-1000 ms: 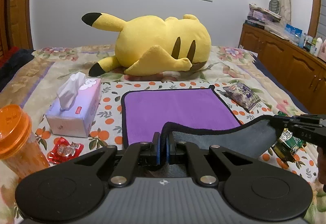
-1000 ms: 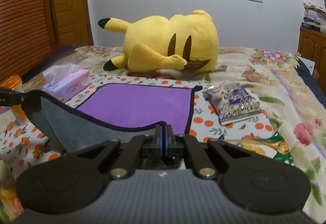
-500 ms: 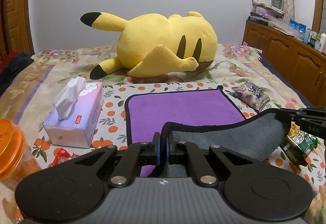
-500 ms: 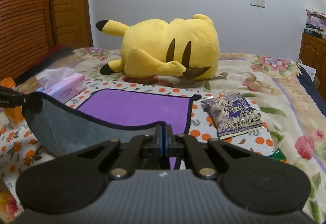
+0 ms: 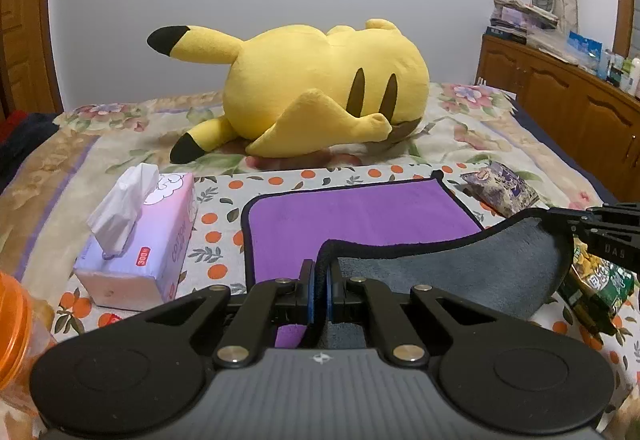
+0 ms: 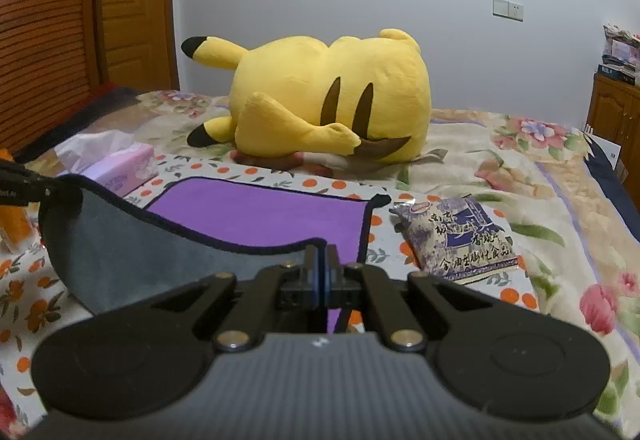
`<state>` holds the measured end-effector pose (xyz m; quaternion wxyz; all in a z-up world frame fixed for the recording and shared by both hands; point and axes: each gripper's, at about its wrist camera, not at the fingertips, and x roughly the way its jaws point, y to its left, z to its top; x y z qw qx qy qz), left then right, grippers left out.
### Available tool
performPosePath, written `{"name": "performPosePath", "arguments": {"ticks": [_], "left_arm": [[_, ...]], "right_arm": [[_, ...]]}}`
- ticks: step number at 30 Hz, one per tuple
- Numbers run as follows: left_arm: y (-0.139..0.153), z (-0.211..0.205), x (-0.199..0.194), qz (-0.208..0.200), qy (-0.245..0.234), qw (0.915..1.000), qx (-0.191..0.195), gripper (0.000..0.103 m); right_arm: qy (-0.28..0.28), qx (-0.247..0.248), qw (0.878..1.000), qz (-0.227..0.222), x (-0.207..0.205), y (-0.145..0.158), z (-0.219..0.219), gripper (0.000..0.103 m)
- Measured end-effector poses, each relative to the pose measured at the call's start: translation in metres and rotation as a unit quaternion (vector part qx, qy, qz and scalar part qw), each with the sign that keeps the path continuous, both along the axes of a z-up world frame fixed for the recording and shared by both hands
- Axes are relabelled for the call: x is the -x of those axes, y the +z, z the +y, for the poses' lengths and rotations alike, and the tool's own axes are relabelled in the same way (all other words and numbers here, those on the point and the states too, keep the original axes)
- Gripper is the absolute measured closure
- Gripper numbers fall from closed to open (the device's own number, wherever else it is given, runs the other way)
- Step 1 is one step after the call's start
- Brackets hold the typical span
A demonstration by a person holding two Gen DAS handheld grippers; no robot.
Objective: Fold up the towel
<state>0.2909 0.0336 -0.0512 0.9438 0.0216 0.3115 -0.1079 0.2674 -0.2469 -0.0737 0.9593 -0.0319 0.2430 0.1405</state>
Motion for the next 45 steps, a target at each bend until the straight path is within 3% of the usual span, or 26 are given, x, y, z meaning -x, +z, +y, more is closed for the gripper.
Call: {"name": "performPosePath", "arguments": {"ticks": [29,45], "left_arm": [[0.028,-0.007,-0.045,-0.038,0.0,0.9993,0.0,0.097],[0.025,-0.006,-0.083,-0.066,0.039,0.9969,-0.017,0.097]], "right_arm": [[0.004,0.015,0.999,-0.034,-0.033,0.027,0.013,0.1],[-0.006,0.049,0.997,-0.058,-0.076,0.028,0.019,0.1]]}}
